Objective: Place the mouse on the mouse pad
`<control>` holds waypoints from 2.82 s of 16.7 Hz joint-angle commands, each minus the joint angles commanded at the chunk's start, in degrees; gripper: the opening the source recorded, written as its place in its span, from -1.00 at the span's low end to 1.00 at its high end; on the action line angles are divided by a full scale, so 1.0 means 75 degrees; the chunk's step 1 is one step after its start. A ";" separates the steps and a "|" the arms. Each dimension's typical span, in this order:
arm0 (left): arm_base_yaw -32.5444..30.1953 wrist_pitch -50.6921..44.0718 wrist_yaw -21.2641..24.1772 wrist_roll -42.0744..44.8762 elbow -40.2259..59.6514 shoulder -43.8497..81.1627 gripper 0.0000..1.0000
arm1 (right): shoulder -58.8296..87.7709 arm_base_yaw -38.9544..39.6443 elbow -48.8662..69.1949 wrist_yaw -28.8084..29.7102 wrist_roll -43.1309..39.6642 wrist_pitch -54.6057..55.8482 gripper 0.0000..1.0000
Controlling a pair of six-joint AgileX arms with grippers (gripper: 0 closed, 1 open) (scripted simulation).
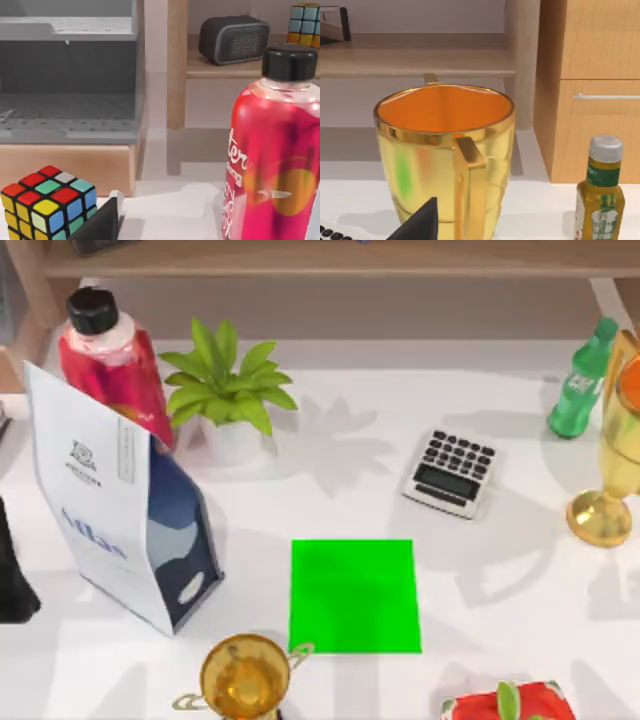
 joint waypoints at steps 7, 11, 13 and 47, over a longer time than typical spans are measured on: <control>0.0252 -0.0933 -0.0018 0.1196 0.1159 0.1160 1.00 | 0.0000 0.0000 0.0000 0.0000 0.0000 0.0000 1.00; 0.0558 -0.2353 0.0004 0.3565 0.2958 0.3473 1.00 | 0.0000 0.0000 0.0000 0.0000 0.0000 0.0000 1.00; 0.0722 -0.3182 0.0018 0.5066 0.3894 0.4951 1.00 | 0.0000 0.0000 0.0000 0.0000 0.0000 0.0000 1.00; 0.1845 -0.5460 0.0051 1.4558 0.8761 1.5304 1.00 | 0.0000 0.0000 0.0000 0.0000 0.0000 0.0000 1.00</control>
